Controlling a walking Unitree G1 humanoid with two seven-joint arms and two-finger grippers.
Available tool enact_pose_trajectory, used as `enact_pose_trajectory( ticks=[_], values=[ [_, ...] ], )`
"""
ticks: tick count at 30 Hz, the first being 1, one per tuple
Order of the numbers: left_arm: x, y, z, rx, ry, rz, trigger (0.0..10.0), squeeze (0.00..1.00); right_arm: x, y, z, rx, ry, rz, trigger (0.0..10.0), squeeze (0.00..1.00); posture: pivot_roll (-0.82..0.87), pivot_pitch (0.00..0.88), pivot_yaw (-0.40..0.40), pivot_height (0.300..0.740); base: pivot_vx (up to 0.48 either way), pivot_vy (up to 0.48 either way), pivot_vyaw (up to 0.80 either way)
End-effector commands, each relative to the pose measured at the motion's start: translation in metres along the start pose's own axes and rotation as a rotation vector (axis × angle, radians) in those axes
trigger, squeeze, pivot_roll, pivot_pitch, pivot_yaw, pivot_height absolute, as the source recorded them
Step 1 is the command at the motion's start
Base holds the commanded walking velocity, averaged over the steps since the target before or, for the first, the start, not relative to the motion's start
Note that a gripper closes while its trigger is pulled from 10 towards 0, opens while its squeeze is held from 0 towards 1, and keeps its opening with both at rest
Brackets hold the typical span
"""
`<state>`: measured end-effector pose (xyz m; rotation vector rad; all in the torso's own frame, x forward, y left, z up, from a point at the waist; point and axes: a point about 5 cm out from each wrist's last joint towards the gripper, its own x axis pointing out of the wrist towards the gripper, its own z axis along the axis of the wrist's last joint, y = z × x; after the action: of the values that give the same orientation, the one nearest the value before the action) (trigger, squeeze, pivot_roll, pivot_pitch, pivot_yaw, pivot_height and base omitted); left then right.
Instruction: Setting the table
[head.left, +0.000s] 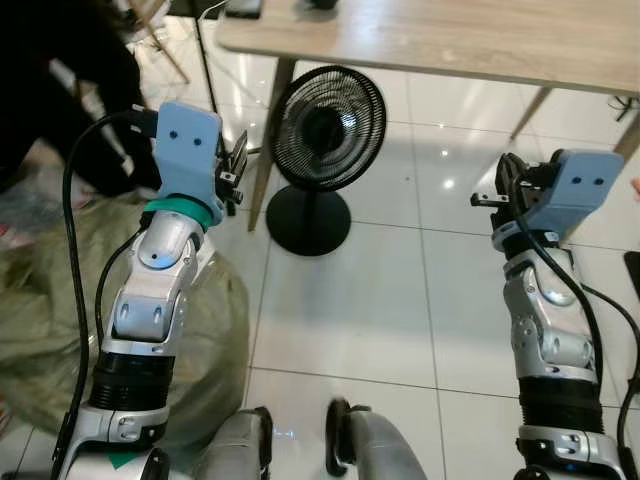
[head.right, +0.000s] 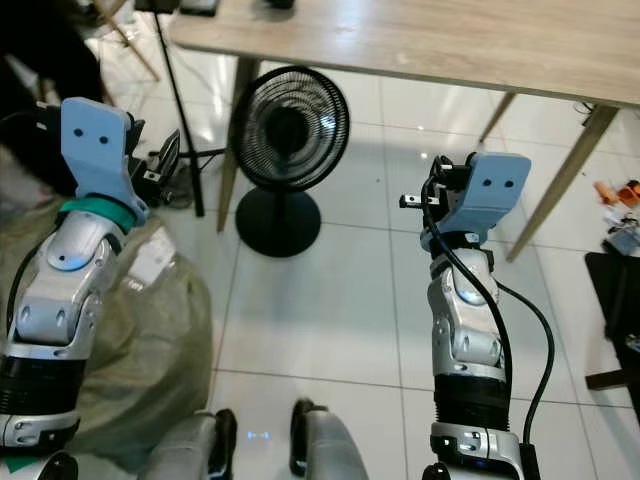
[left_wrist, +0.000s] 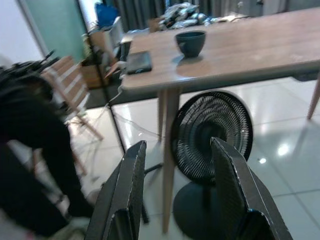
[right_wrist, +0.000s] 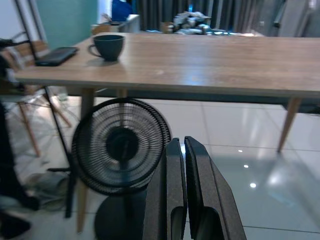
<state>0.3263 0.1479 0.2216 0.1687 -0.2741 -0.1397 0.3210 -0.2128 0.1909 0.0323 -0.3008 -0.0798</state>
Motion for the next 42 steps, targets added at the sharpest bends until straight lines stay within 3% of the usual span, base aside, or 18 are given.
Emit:
enact_pose_trajectory(
  ticks=[1, 42],
  values=[
    [-0.0014, -0.0035, -0.0050, -0.010, 0.017, -0.011, 10.0, 0.00, -0.0036, -0.0059, -0.0026, -0.009, 0.011, -0.018, 10.0, 0.00, 0.02, 0.098, 0.031, 0.740, -0.334, 0.000, 0.00],
    [-0.0001, -0.0067, -0.0040, -0.018, 0.009, -0.020, 10.0, 0.00, -0.0051, -0.0080, -0.0021, -0.010, 0.011, -0.025, 10.0, 0.00, 0.01, 0.109, 0.025, 0.740, -0.327, 0.000, 0.00]
  ],
)
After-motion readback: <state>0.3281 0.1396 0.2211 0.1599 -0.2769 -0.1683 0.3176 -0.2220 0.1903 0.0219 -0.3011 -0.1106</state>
